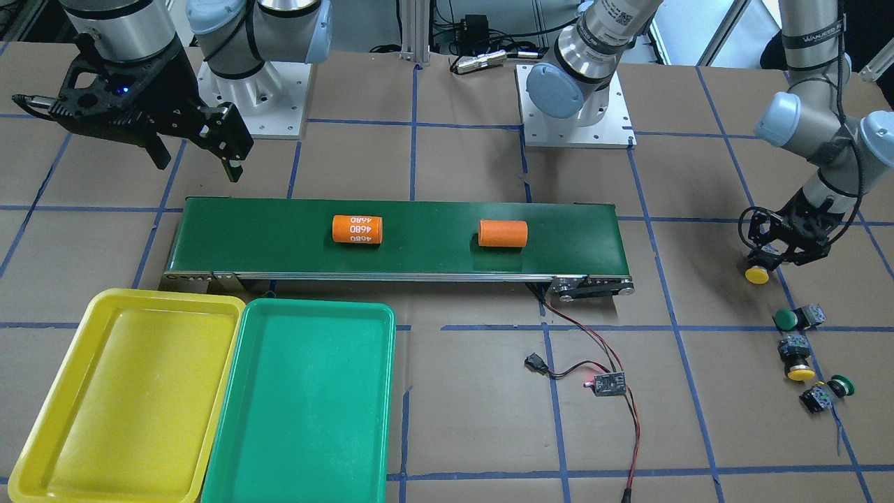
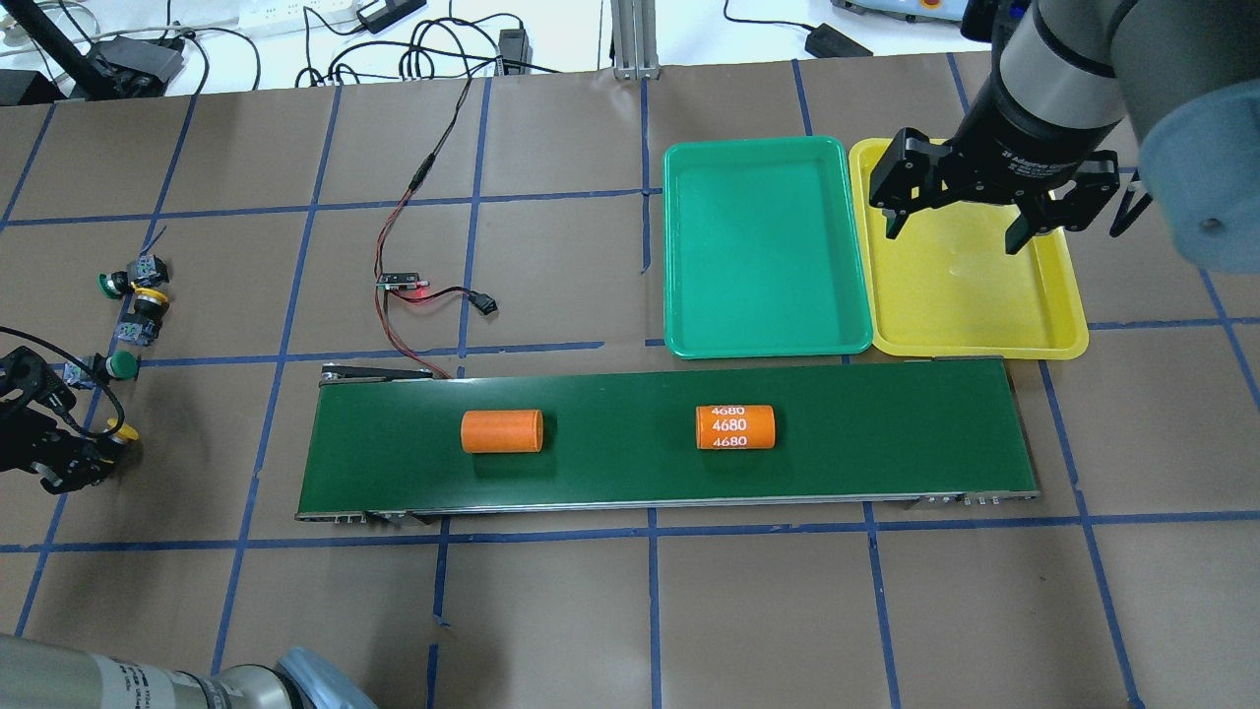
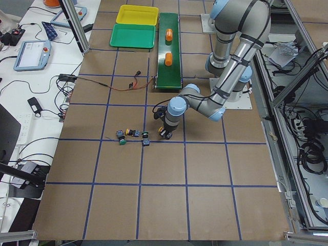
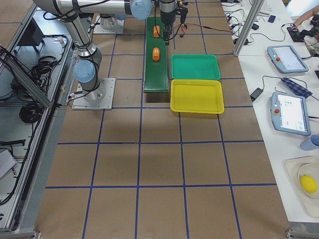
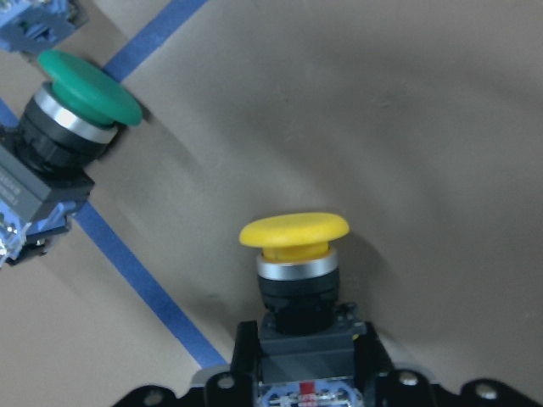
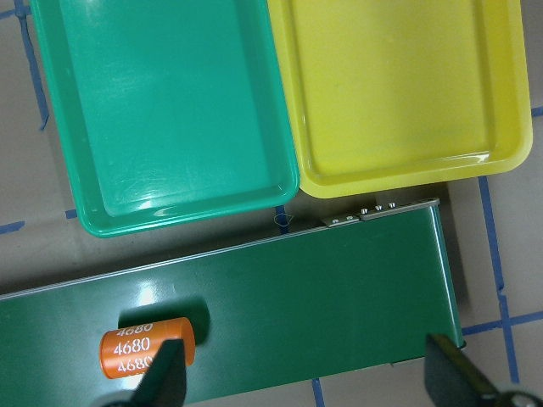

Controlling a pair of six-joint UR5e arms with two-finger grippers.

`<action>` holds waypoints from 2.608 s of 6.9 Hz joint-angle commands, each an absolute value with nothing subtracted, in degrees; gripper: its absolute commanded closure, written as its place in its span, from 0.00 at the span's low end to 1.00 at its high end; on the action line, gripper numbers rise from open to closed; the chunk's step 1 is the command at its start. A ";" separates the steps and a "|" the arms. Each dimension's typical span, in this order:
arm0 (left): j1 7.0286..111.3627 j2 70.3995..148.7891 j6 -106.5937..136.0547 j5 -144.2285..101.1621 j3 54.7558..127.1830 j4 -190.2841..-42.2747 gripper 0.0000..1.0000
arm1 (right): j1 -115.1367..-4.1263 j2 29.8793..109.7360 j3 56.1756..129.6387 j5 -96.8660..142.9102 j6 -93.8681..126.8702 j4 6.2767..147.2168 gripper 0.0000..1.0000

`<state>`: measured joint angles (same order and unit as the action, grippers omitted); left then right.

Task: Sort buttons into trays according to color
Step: 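Return the left gripper to the pile and grasp a yellow-capped button, then set the yellow-capped button upright on the belt with the left gripper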

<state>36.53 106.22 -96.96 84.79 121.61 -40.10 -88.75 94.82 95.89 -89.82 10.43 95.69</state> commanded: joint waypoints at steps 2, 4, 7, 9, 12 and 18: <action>49.50 100.13 -100.09 84.99 111.85 -61.69 1.00 | -88.68 94.83 95.89 -89.91 10.37 95.71 0.00; 60.85 96.08 -103.70 85.07 110.12 -69.60 1.00 | -88.77 94.83 95.89 -90.00 10.46 95.54 0.00; 80.89 92.47 -103.98 88.42 113.70 -70.14 1.00 | -88.77 94.83 95.98 -90.00 10.46 95.54 0.00; 84.63 90.80 -99.86 88.33 119.50 -67.60 1.00 | -88.77 94.75 95.98 -90.00 10.37 95.36 0.00; 84.38 90.35 -99.41 88.59 121.90 -63.03 0.00 | -88.77 94.66 95.98 -89.04 10.46 95.62 0.00; 64.02 96.30 -100.37 85.54 111.76 -56.60 0.00 | -88.77 94.57 96.06 -90.00 10.46 95.10 0.00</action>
<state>68.74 93.12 -100.05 87.35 116.68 -56.93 -88.77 94.60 96.06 -89.93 10.46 95.12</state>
